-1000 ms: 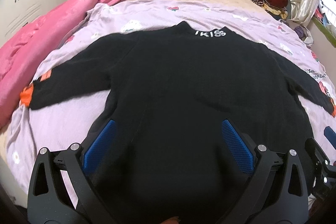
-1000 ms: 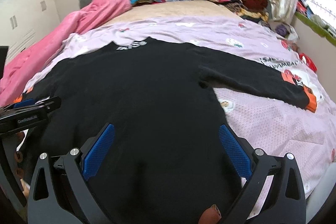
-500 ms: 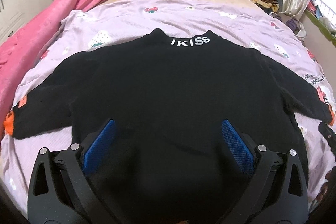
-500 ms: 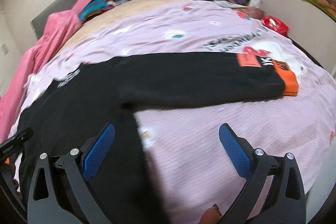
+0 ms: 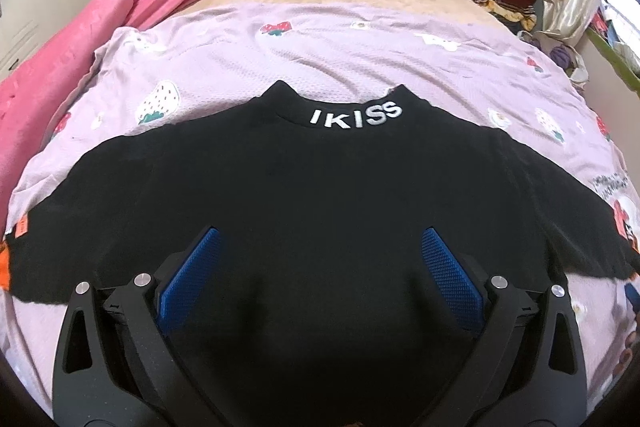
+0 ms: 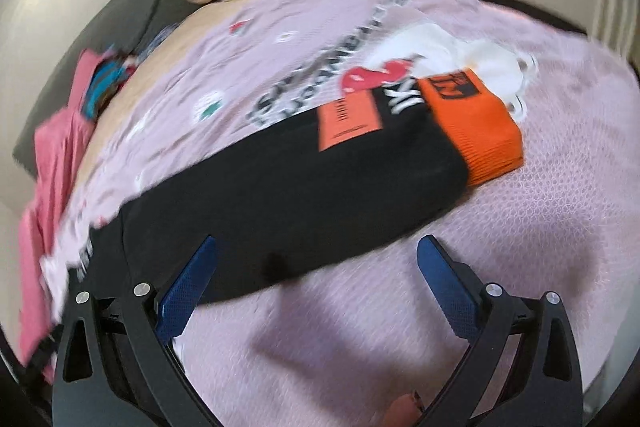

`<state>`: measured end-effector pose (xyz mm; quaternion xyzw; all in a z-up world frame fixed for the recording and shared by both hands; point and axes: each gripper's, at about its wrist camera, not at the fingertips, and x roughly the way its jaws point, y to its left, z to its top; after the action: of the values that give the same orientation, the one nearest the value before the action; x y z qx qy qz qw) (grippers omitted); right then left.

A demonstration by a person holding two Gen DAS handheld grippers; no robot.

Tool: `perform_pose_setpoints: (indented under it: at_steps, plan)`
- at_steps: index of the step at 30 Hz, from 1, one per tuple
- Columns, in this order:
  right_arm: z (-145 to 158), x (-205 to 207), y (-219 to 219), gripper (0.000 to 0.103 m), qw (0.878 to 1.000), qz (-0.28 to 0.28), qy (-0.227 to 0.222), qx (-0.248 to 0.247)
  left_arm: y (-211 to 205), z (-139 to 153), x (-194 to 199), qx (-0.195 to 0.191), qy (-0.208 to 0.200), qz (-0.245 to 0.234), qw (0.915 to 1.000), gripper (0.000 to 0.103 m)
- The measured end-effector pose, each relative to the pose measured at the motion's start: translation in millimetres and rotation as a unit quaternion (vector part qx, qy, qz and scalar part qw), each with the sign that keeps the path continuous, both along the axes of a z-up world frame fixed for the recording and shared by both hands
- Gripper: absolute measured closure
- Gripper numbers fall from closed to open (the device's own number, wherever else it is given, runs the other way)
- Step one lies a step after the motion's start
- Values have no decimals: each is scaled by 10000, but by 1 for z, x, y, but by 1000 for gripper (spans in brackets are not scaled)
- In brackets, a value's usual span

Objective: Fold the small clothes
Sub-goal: 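Grasp the orange cuff of the sleeve with the right tool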

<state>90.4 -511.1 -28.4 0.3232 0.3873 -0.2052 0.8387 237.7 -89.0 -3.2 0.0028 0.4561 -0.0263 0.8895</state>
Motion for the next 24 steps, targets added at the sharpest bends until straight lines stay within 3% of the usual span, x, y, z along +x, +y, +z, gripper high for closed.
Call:
perform_pose_setpoints:
  at_steps: [5, 6, 8, 10, 13, 18, 24]
  plan:
    - [-14, 6, -40, 5, 9983, -407, -148, 390, 13, -12, 15, 7, 62, 174, 9998, 9]
    - [-16, 7, -45, 9, 9976, -496, -186, 439, 15, -14, 16, 33, 61, 195, 9998, 9]
    - [-16, 7, -54, 29, 9965, -669, -261, 427, 22, -17, 17, 65, 57, 225, 9997, 9]
    - [-11, 7, -56, 59, 9966, -663, -372, 319, 31, -19, 18, 113, 55, 280, 9995, 9]
    - [2, 4, -50, 81, 9958, -505, -745, 185, 43, -12, 18, 167, -48, 360, 9992, 9]
    - [33, 4, -21, 89, 9932, -116, -1106, -330, 61, 4, 13, -32, -230, 481, 9986, 9]
    - [65, 10, 18, 94, 9858, 335, -1380, -899, 63, 25, 4, -145, -408, 262, 9987, 9]
